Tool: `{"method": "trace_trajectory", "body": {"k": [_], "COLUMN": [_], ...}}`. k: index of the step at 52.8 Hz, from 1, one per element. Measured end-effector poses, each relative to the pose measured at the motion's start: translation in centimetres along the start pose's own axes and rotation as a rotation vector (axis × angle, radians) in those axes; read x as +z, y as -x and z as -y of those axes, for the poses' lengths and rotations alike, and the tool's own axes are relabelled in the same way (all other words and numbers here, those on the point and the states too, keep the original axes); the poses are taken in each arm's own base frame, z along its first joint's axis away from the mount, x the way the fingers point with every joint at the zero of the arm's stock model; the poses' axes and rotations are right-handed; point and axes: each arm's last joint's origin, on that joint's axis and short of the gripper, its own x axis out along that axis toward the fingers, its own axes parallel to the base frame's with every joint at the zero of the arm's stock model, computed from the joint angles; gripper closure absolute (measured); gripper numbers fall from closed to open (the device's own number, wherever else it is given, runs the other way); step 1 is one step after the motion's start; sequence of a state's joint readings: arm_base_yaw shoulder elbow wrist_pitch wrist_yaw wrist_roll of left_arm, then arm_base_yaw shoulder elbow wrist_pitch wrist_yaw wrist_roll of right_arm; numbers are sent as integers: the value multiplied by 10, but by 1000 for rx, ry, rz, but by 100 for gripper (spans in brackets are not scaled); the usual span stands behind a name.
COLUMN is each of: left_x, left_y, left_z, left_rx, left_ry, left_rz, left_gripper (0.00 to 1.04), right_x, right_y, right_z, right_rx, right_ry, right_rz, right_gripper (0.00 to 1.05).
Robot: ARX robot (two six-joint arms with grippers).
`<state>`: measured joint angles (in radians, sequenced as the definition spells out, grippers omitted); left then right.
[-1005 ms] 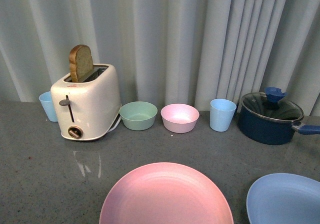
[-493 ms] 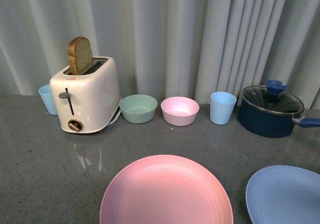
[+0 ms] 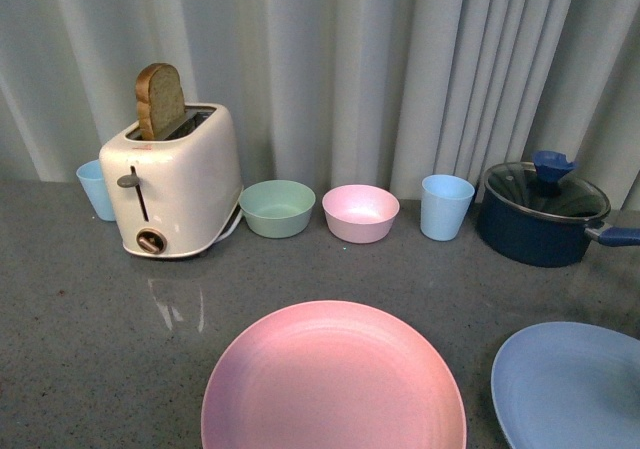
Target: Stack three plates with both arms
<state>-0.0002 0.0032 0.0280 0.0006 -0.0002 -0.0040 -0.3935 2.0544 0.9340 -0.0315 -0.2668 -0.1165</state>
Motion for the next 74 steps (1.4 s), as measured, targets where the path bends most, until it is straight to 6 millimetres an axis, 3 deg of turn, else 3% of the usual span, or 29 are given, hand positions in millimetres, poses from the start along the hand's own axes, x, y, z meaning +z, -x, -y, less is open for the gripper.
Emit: {"method": "trace_trajectory", "body": {"k": [18, 27, 37, 45, 62, 69, 74], "left_x": [0, 0, 0, 0, 0, 0, 0], "left_y": [0, 0, 0, 0, 0, 0, 0], "left_z": [0, 0, 0, 0, 0, 0, 0], "left_rx": [0, 0, 0, 0, 0, 0, 0], "left_ry": [0, 0, 0, 0, 0, 0, 0], "left_rz": [0, 0, 0, 0, 0, 0, 0], "left_gripper": [7, 7, 7, 7, 7, 7, 7], "right_x": [-4, -10, -34, -38, -36, -37, -39], "right_y": [-11, -14, -12, 0, 60, 86, 89], "right_z": [-6, -4, 6, 15, 29, 15, -3], "right_rx": [7, 37, 109, 183, 261, 354, 401], "right_ry": [-8, -23, -81, -127, -141, -98, -52], "right_rz": [-20, -6, -6, 44, 210, 291, 319], "right_gripper": [9, 44, 84, 101, 101, 101, 101]}}
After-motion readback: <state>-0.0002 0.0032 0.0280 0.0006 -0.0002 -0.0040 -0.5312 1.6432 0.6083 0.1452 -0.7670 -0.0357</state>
